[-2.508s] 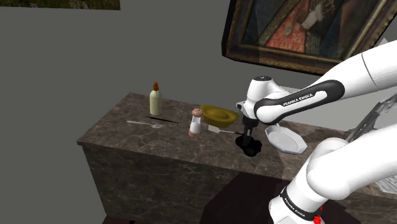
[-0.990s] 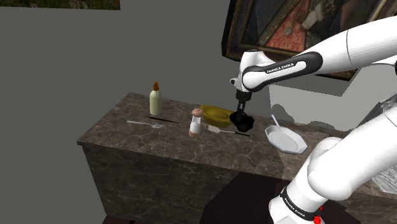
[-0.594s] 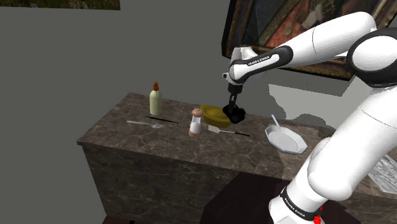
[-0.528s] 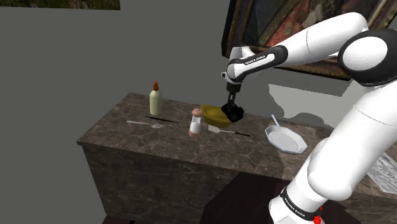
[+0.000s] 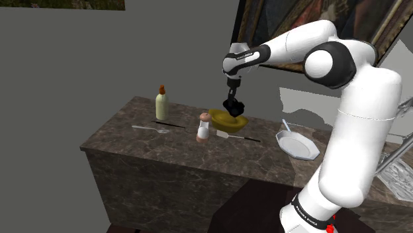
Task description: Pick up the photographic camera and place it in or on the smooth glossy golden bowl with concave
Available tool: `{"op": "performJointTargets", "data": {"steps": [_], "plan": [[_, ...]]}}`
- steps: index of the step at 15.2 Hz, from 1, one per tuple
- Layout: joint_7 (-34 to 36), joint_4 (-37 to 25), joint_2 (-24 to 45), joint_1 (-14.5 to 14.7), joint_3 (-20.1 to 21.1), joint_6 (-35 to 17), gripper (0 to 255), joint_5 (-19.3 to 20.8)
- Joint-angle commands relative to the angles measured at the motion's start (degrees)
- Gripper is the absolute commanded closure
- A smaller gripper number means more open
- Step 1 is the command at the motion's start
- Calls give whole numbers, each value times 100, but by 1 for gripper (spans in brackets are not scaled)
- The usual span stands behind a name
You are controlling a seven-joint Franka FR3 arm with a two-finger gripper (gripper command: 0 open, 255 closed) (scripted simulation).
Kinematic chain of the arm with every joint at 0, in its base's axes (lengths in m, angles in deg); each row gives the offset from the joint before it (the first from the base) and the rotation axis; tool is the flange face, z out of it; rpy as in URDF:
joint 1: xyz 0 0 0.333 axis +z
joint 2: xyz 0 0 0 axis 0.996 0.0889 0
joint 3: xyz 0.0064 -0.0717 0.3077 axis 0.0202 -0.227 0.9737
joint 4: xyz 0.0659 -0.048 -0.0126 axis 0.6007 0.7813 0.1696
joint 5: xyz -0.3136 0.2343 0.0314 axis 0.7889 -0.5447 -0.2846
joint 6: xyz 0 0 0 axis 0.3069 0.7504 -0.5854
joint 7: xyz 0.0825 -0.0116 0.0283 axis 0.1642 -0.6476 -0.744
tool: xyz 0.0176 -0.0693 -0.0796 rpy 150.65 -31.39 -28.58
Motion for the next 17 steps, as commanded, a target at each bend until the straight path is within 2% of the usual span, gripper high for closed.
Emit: {"op": "performJointTargets", "data": {"steps": [1, 3, 17], "plan": [[-157, -730, 522, -131, 16, 221, 255, -176], [-269, -1555, 1074, -285, 51, 505, 255, -334], [-269, -1088, 1476, -325, 129, -350, 255, -441]]}}
